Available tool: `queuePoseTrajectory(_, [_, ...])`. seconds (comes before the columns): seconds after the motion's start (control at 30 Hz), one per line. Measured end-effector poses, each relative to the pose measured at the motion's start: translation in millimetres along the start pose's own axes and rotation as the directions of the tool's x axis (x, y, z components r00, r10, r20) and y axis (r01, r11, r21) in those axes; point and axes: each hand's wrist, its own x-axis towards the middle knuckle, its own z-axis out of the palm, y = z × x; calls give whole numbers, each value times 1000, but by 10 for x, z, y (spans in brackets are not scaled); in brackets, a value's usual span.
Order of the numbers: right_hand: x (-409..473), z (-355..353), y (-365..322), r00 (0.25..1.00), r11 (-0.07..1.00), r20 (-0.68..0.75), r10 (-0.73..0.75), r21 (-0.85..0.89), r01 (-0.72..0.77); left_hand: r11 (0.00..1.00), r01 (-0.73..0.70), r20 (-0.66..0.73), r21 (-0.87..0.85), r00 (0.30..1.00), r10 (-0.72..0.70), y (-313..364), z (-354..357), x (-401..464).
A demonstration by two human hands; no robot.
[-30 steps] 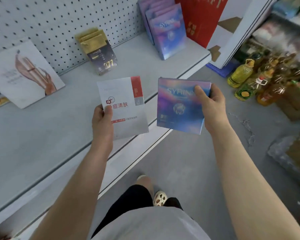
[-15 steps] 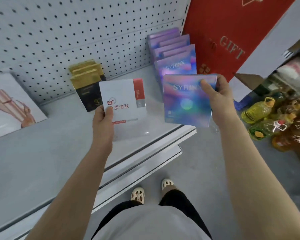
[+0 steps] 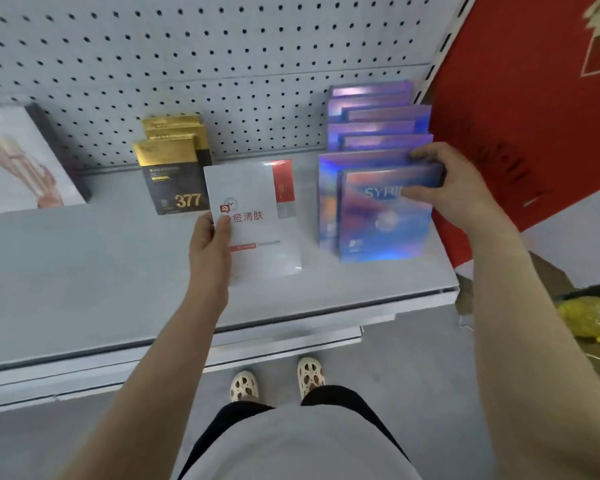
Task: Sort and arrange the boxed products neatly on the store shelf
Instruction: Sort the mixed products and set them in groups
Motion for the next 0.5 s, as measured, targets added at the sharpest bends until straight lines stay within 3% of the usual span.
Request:
queuePoseTrajectory(0.33, [-52, 138, -149, 988, 898, -66, -143, -429, 101, 1000, -2, -29, -27, 1000, 1, 29, 148, -177])
queuePoseTrajectory(0.43, [-63, 327, -457, 951, 921, -158, -267, -331, 204, 1000, -1, -45, -13, 999, 0, 18, 98, -234])
queuePoseTrajectory(0.5, [-51, 557, -738, 945, 939, -84, -315, -172, 298, 1000, 4, -63, -20, 998, -5, 15, 46, -270])
